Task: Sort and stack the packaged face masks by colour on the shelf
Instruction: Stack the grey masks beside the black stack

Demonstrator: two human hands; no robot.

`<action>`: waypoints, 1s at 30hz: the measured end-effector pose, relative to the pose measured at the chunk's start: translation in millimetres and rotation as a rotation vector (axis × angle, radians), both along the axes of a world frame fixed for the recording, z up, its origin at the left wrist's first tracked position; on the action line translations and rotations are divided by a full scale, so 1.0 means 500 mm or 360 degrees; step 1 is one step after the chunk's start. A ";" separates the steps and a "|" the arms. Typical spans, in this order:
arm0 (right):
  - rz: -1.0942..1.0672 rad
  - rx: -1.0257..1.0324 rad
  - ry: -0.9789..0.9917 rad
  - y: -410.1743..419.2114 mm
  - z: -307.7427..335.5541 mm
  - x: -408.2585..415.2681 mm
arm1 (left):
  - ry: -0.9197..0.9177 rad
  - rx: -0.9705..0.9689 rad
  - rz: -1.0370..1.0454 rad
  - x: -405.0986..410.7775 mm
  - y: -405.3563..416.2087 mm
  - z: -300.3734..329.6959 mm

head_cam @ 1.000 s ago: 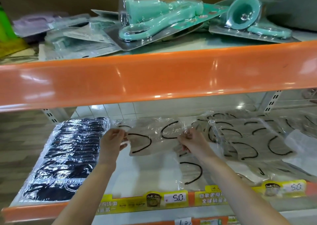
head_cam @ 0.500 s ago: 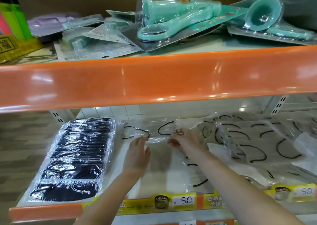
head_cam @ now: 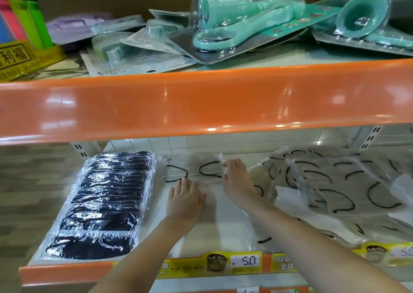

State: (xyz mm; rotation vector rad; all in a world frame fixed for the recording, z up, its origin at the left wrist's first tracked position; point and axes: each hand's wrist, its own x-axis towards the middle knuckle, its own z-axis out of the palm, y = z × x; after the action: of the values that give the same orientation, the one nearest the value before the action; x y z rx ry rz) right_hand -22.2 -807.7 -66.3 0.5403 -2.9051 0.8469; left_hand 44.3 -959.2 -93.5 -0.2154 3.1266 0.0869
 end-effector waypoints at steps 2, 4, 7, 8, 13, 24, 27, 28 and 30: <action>0.0214 0.0194 -0.0039 -0.001 -0.008 0.002 | 0.0004 0.0019 0.0048 -0.002 -0.003 -0.001; 0.0327 0.0300 -0.0050 -0.007 -0.014 0.011 | 0.0026 0.0025 0.0074 -0.003 -0.010 0.000; 0.0384 0.0390 -0.0029 -0.012 -0.020 0.025 | 0.0078 0.0029 0.0058 -0.001 -0.017 -0.001; 0.0408 0.0459 -0.0009 -0.014 -0.023 0.027 | 0.0093 0.0043 0.0052 -0.001 -0.017 0.000; 0.0383 0.0509 0.0089 -0.021 -0.039 0.034 | 0.0141 0.0182 0.0073 -0.007 -0.016 0.003; 0.0260 0.0234 0.0168 0.013 -0.007 0.049 | 0.0413 0.0489 -0.0010 0.012 0.071 0.027; 0.0157 0.0211 0.0119 0.056 0.003 0.062 | 0.0360 0.0551 -0.0089 0.010 0.108 0.026; 0.0133 0.0219 0.0101 0.070 0.004 0.068 | 0.0343 0.0607 -0.0091 0.007 0.120 0.027; 0.0111 0.0235 0.0077 0.095 0.004 0.078 | 0.0323 0.0671 -0.0089 0.001 0.142 0.028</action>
State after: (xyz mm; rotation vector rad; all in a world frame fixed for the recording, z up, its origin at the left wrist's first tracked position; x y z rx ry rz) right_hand 16.9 -760.0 -64.1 0.6672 -2.9355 0.6201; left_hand 44.8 -888.3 -79.5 -0.1185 3.2049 0.8026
